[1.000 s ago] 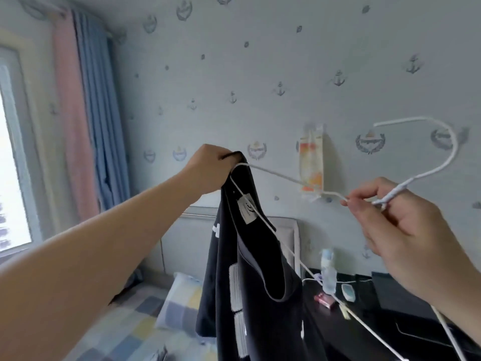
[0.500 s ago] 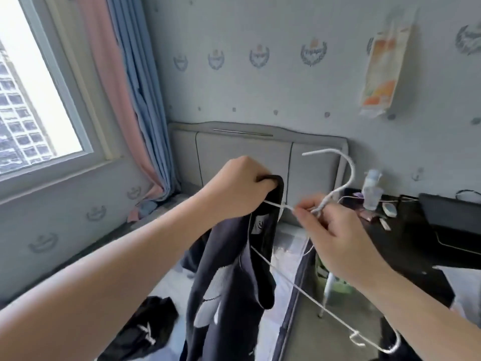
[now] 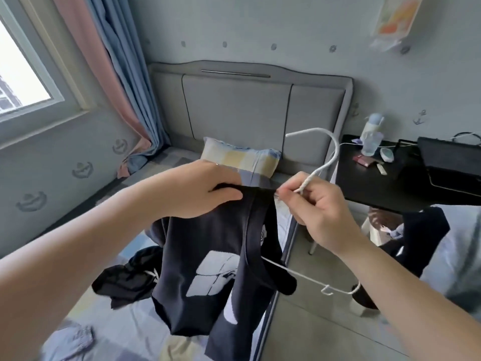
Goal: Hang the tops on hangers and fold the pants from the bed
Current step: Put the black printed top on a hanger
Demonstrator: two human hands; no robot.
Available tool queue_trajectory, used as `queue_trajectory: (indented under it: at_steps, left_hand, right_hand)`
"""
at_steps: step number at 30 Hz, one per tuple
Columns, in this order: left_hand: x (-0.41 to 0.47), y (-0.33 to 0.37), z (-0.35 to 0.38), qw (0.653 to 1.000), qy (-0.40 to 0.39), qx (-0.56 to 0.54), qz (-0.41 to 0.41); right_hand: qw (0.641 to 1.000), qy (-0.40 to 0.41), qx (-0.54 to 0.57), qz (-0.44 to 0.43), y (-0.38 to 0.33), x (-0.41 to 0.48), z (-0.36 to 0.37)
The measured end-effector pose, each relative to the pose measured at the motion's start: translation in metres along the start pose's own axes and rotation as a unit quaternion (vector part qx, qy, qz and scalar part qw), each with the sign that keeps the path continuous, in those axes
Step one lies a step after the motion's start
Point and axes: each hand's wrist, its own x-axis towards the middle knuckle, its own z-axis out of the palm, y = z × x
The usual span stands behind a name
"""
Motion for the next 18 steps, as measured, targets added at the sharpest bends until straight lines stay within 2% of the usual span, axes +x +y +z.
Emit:
queue_trajectory:
  at_steps: [4,9,12,18]
  left_hand:
    - [-0.006,-0.01,0.015,0.998,0.048,-0.049,-0.01]
    - [-0.013,-0.022,0.022,0.978,0.089,-0.172,-0.077]
    - [-0.011,-0.015,0.036,0.971,0.08,-0.208,-0.085]
    - [-0.005,-0.002,0.063,0.956,0.128,-0.251,-0.086]
  right_hand:
    - [0.999,-0.033,-0.018,0.032,0.007,0.003,-0.022]
    - [0.994,-0.005,-0.056,0.095,0.035,-0.016,-0.053]
    - [0.993,0.01,-0.08,0.09,0.041,-0.023,-0.057]
    - [0.989,0.025,-0.128,0.066,0.041,-0.027,-0.057]
